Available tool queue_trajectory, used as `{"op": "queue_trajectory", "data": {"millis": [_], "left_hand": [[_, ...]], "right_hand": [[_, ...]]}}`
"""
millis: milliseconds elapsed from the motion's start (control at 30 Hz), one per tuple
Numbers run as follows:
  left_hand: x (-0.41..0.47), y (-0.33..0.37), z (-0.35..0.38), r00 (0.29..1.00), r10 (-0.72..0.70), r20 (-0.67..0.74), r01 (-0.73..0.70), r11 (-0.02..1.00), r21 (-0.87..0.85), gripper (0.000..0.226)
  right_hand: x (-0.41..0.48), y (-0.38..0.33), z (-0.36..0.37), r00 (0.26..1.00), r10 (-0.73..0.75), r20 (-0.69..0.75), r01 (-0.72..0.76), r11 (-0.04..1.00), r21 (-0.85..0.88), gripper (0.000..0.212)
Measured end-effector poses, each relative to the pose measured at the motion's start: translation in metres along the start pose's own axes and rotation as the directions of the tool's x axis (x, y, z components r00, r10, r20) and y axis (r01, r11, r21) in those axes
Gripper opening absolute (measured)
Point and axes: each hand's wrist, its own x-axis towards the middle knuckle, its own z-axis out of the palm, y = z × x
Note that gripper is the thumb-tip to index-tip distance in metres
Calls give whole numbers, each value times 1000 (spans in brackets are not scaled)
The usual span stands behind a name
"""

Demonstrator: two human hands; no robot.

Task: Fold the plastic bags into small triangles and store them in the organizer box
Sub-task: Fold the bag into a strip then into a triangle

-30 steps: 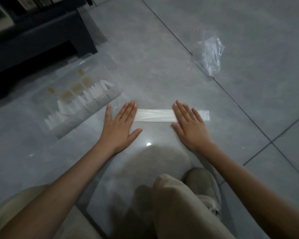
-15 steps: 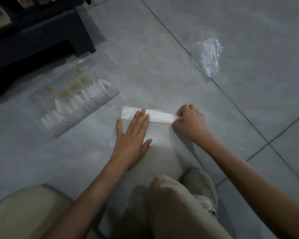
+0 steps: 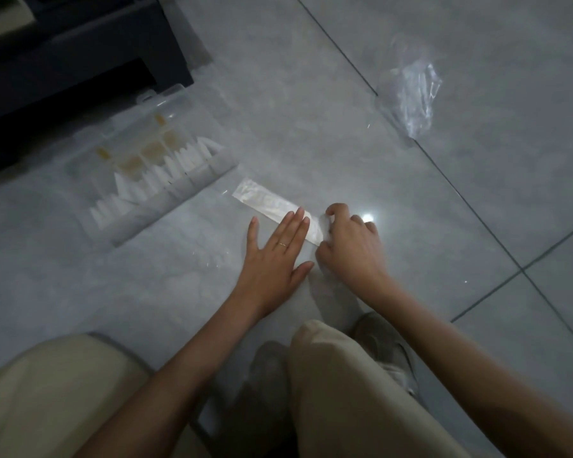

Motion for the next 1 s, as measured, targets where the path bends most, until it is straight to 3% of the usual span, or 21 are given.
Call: {"op": "queue_trajectory", "data": {"millis": [133,233,367,500,567,700,867,1000], "left_hand": [[-1,-1,1,999,23,21,-23,999,-26,69],[-1,-2,2,999,34,12,-34,999,-17,67],[-1,-2,3,1000,23,-9,-24,1000,-15,67],[-1,-1,2,1000,11,-3,-11,1000,-15,68],[-1,-1,3,1000,11,-3,-11,1000,-12,68],[-1,-1,4,1000,16,-25,-16,1000,-15,69],[-1,0,5,1000,4,-27,-5,1000,-19,68],[-1,0,4,999,-1,-38,-1,999,-40,67]], "right_hand": [[1,5,-7,994,-68,80,62,995,77,49],[8,14,-19,957,-103,272,19,954,298,51],[21,35,-36,904,-200,378,-22,861,509,58],[32,45,-55,758,-377,532,94,870,483,52],[37,45,-58,719,-380,583,116,892,438,52],[48,51,-61,704,-284,650,3,917,398,52],[61,52,-69,668,-299,681,89,941,326,55],[66,51,-66,639,-276,718,35,943,331,46]]}}
